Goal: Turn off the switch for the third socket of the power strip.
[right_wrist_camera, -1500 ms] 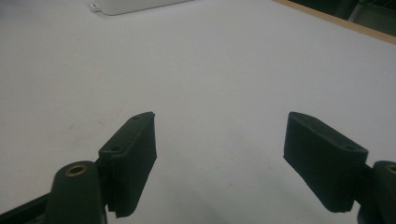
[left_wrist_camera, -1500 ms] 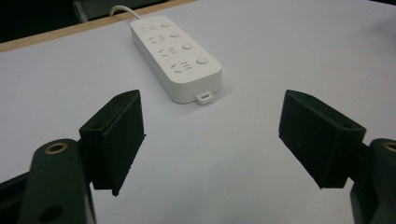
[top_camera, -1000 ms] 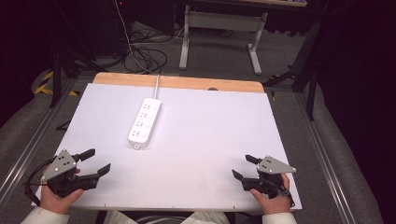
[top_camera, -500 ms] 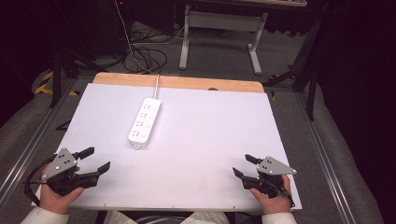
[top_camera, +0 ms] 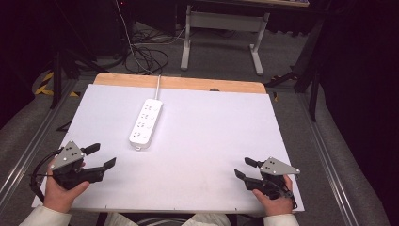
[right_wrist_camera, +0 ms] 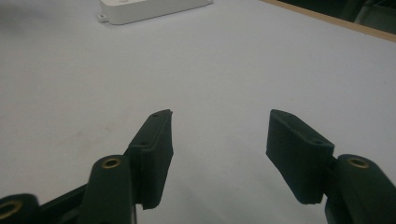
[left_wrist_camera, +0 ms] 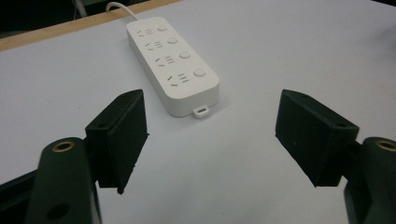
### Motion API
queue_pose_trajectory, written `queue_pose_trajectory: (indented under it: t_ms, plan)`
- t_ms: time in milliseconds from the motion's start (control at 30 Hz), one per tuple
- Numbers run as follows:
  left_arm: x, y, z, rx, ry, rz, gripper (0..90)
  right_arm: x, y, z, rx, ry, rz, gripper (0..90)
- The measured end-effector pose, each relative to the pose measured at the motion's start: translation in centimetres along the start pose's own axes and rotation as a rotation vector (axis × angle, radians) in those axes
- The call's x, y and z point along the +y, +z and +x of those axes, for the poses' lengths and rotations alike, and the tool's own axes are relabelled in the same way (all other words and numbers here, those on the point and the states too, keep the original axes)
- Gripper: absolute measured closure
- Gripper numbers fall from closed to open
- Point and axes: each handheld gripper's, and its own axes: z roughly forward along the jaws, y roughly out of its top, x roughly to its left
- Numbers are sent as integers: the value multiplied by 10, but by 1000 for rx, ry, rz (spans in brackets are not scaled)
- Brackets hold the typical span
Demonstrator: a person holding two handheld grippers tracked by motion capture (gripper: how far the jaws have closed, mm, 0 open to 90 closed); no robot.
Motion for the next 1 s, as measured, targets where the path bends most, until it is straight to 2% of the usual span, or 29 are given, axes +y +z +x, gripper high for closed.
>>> queue_pose_trajectory:
  t_ms: [233, 333, 400, 667, 767, 833, 1000]
  plan:
    - [22, 7, 1, -24, 7, 11, 271, 0, 1, 0, 13, 16, 10, 399]
    - [28, 9, 1, -30, 8, 18, 272, -1, 1, -1, 19, 21, 11, 398]
    - [32, 11, 2, -33, 24, 27, 272, -1, 1, 0, 20, 21, 12, 398]
    - [46, 17, 0, -39, 28, 33, 276, 0, 1, 0, 22, 18, 12, 397]
    - [54, 23, 1, -43, 44, 46, 277, 0, 1, 0, 23, 18, 11, 397]
    - [56, 25, 0, -45, 35, 49, 279, 0, 1, 0, 24, 19, 12, 397]
    - [66, 30, 2, -50, 44, 69, 285, 0, 1, 0, 28, 17, 7, 397]
